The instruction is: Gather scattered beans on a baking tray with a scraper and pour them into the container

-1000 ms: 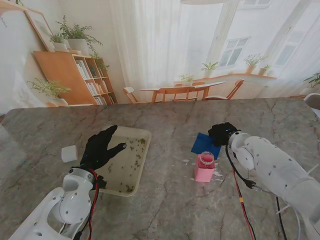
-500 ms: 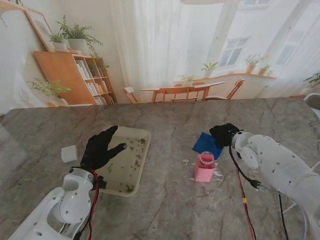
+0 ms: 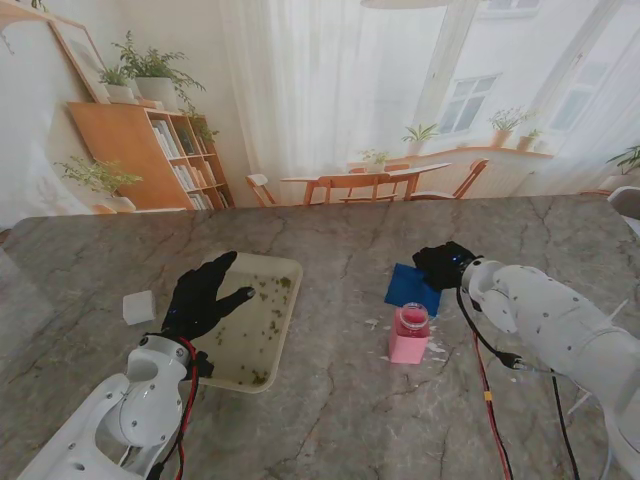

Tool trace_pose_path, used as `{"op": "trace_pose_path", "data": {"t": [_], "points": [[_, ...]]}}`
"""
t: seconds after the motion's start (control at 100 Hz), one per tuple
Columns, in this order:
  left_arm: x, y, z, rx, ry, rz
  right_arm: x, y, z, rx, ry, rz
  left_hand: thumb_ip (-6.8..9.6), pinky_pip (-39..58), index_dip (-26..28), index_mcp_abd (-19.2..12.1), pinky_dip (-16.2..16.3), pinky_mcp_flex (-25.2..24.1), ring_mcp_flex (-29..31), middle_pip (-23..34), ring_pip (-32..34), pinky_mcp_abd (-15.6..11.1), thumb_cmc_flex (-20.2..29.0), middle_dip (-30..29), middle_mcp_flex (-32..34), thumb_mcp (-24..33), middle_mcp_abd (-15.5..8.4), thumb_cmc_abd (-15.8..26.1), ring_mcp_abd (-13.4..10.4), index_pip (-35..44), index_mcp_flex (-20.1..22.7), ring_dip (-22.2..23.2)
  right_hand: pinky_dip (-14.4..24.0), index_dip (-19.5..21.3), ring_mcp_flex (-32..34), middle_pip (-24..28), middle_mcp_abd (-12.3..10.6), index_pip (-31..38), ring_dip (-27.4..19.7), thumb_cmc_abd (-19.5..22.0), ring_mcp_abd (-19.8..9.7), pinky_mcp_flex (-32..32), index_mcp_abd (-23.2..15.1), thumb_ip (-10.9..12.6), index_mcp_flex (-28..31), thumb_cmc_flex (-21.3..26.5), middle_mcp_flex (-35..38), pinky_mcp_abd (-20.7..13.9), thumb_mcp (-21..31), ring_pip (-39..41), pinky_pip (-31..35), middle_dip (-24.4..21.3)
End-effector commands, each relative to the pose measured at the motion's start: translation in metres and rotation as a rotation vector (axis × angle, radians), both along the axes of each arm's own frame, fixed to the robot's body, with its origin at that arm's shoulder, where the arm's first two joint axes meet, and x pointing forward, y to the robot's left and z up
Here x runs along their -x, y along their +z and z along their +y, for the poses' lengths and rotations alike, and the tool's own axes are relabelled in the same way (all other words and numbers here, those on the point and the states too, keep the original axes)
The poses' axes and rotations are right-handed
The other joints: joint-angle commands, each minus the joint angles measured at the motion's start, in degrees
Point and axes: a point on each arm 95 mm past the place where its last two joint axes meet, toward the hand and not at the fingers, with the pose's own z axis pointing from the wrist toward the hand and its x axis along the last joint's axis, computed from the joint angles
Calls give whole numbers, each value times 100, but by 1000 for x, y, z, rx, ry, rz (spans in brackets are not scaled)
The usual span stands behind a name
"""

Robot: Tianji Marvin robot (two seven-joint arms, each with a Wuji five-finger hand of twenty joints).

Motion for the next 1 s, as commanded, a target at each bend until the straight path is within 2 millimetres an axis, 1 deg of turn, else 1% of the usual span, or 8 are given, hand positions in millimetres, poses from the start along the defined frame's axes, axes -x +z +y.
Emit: {"op": "trace_pose_path", "data": {"t": [0.0,0.22,0.27,0.58,0.68,0.7,0.84,0.99], "points": [[1,-2,-2,1,-5,7,13,-23,8,13,11,62,-86,47,46,-7,-71,-11,95,-14,-25,-171,156,47,48,-75,-182,243,-125,14,35,48,49,173,-94,92,-286,797,73,-253,-70,-82,-3998,669,18,1007,-36,-52,-354,71,54,-99],[1,-3,-2,2,-5,9,8,-14,19,-4,34,29,-86,48,46,-12,-73,-12,99,-15,-23,-179,157,47,47,-75,-195,250,-135,13,32,50,57,309,-157,89,-235,16,73,-318,-29,-140,-3303,901,-259,520,-175,-22,-226,65,48,-218],[1,-3,-1,0,-6,8,7,-12,20,4,36,27,-87,52,46,-9,-71,-6,103,-12,-22,-177,152,49,53,-78,-191,246,-135,12,30,50,61,844,-214,19,-162,-522,66,-419,14,-195,-2928,1189,-338,166,-261,6,-86,47,39,-246],[2,-3,-2,0,-8,6,8,-2,7,39,13,55,-86,57,46,-8,-73,-10,104,-12,-22,-181,158,50,56,-75,-186,250,-135,14,35,52,53,1282,-510,-398,235,-2020,24,-502,197,-505,-1502,1114,-713,-1399,-630,87,-234,-46,-12,-224],[2,-3,-3,-2,-13,6,9,1,3,42,4,58,-86,55,47,-6,-75,-13,104,-11,-23,-182,159,50,56,-76,-198,250,-140,16,38,52,41,1452,-575,-509,307,-2436,9,-465,228,-572,-1309,1114,-657,-1714,-699,88,-293,-71,-39,-211],[2,-3,-3,-2,-13,7,9,2,3,42,2,59,-86,54,46,-3,-76,-13,110,-11,-20,-181,163,50,57,-75,-191,247,-133,15,37,53,29,1766,-604,-557,327,-2692,-1,-425,244,-600,-1253,1093,-618,-1859,-728,105,-320,-84,-48,-178],[1,-3,-3,-2,-16,8,11,4,0,42,0,71,-86,57,46,-2,-76,-9,111,-11,-20,-181,159,50,61,-76,-192,248,-133,14,37,52,-13,1830,-758,-793,484,-3248,-50,-462,321,-755,-1016,1051,-727,-2629,-897,126,-312,-189,-131,-207],[2,-3,-3,-1,-16,7,14,5,-4,51,10,100,-86,60,46,-7,-77,-6,132,-3,-15,-180,160,54,84,-74,-179,246,-130,16,41,54,-95,2284,-1116,-1189,824,-4184,-146,-577,470,-1018,-476,942,-1337,-3200,-1344,153,-381,-362,-234,-205]]}}
